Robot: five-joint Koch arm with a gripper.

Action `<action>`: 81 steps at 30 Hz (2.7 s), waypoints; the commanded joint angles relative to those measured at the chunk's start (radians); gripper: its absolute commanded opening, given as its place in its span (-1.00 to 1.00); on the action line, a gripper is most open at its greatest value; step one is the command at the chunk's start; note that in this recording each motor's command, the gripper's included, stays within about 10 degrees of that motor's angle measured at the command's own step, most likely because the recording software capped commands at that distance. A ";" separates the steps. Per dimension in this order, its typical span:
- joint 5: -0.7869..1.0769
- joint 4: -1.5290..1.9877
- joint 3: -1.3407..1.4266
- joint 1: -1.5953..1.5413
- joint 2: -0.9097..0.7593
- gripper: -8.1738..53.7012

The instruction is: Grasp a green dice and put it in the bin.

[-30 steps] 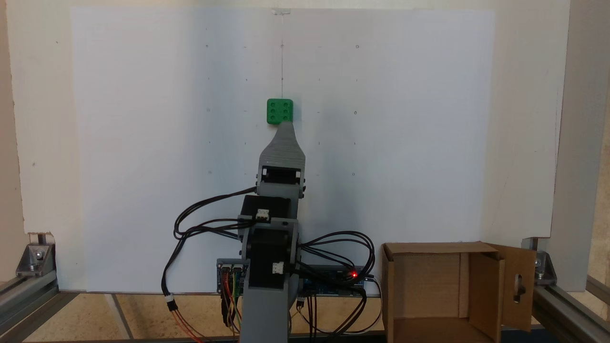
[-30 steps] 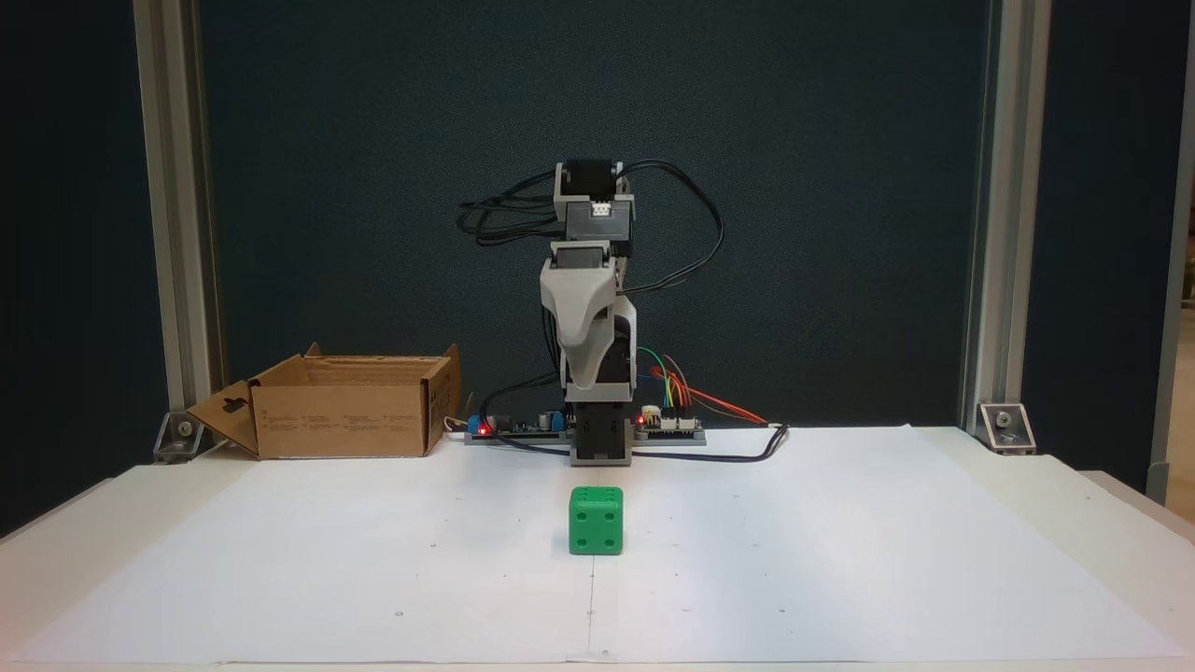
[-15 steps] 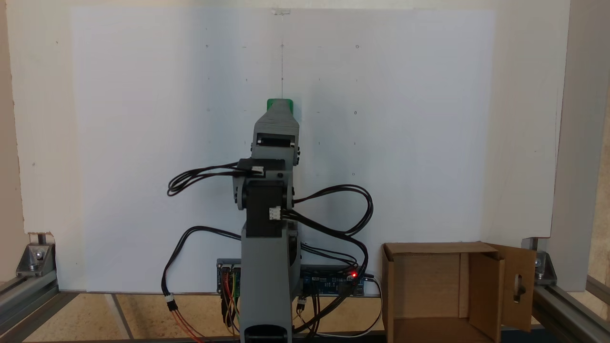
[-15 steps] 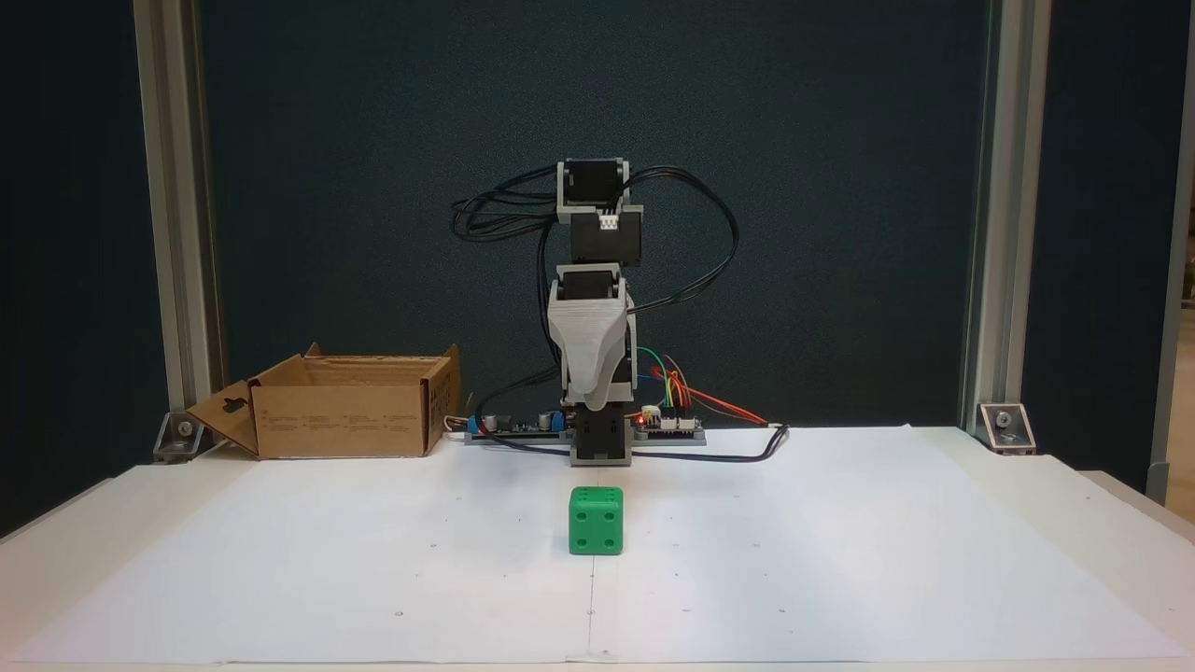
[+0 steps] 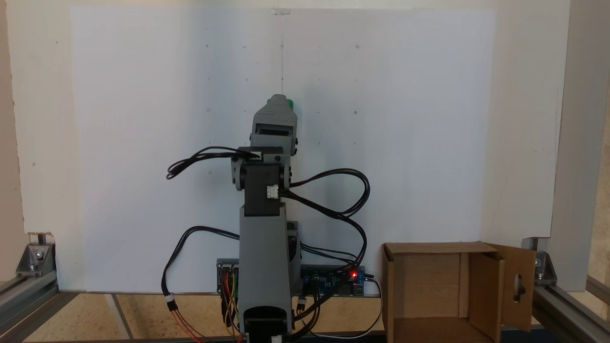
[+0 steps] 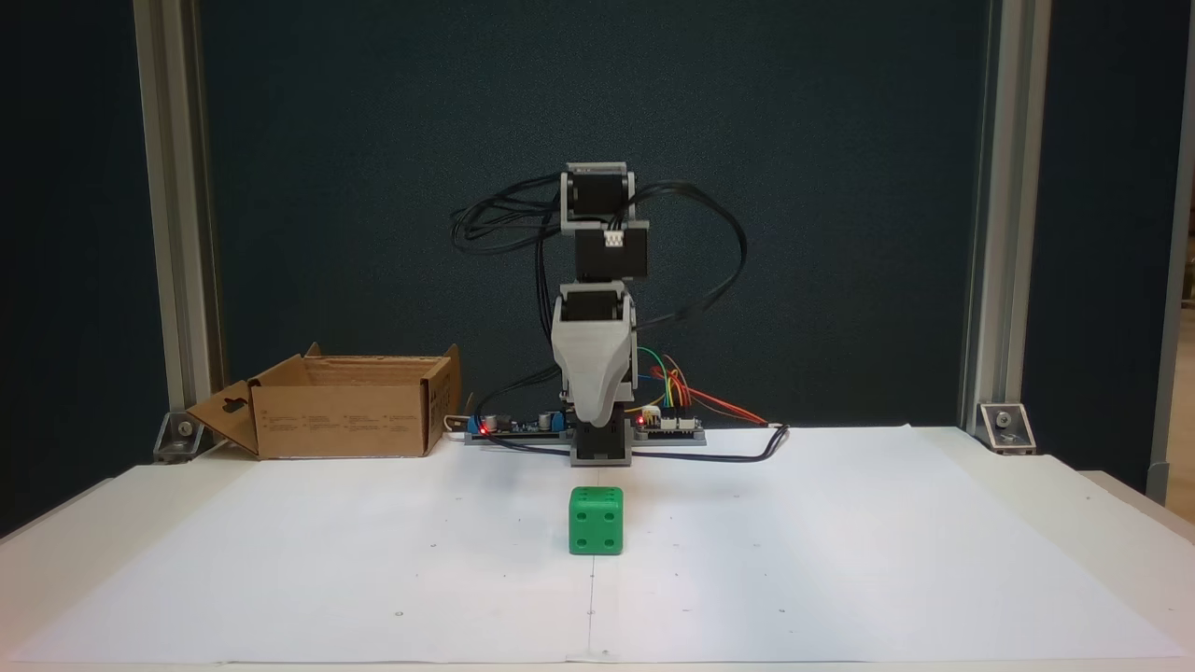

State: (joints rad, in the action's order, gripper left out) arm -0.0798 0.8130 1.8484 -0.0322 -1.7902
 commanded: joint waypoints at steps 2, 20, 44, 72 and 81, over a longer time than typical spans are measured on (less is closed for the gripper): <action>-0.038 -0.026 -0.057 -0.014 0.011 0.66; -0.037 -0.069 -0.057 -0.023 0.169 0.66; -0.023 -0.129 -0.057 -0.017 0.342 0.66; 0.005 -0.201 -0.057 0.003 0.405 0.52; 0.011 -0.202 -0.057 0.005 0.416 0.52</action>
State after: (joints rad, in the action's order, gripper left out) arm -0.0782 0.6151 1.8469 -0.0276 -1.3729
